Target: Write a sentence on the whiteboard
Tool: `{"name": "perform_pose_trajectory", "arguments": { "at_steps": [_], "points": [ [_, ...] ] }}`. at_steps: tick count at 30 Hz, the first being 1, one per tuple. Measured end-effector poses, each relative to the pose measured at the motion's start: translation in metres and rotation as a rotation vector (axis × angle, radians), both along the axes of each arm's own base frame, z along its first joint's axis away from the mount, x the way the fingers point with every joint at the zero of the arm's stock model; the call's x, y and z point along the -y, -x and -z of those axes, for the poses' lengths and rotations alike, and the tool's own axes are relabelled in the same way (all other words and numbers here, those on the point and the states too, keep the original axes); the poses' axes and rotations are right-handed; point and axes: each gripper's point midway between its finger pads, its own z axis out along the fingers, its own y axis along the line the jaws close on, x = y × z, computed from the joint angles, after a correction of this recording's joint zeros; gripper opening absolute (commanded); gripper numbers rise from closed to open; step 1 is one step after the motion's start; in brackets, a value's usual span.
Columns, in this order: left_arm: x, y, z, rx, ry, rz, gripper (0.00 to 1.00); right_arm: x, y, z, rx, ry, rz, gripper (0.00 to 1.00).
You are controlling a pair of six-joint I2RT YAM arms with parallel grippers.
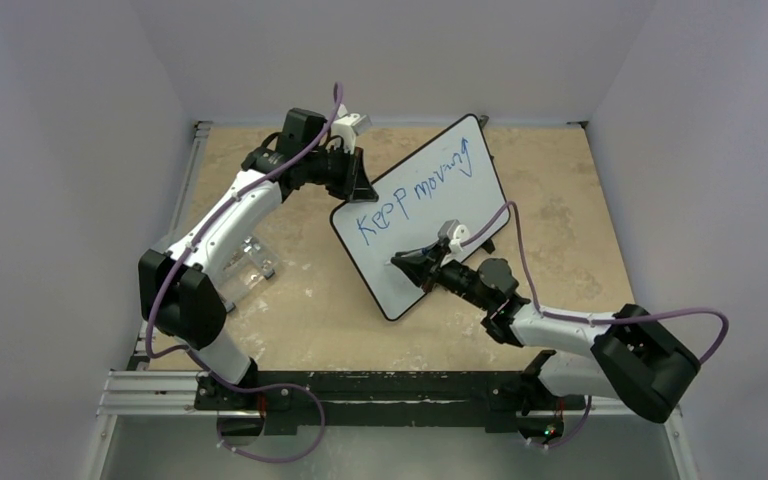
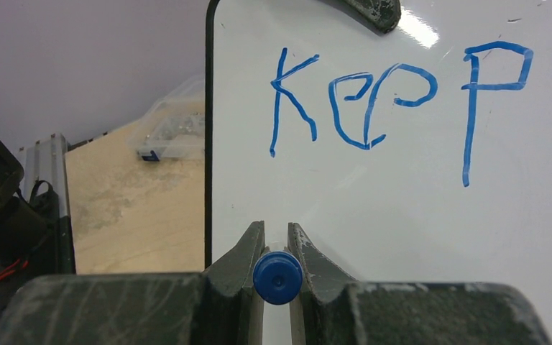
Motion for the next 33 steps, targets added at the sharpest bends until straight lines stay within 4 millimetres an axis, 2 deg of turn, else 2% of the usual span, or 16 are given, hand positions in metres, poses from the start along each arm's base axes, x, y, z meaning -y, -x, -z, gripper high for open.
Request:
{"name": "perform_pose_trajectory", "arguments": {
  "at_steps": [8,33],
  "points": [
    [0.0,-0.001,0.0,0.006,0.002,0.003,0.0,0.001,-0.01,0.013,-0.017,0.024,0.044,0.0],
    [0.0,-0.002,0.0,0.014,0.001,0.006,0.0,0.01,-0.014,0.022,-0.044,0.052,0.102,0.0]
  ]
}}
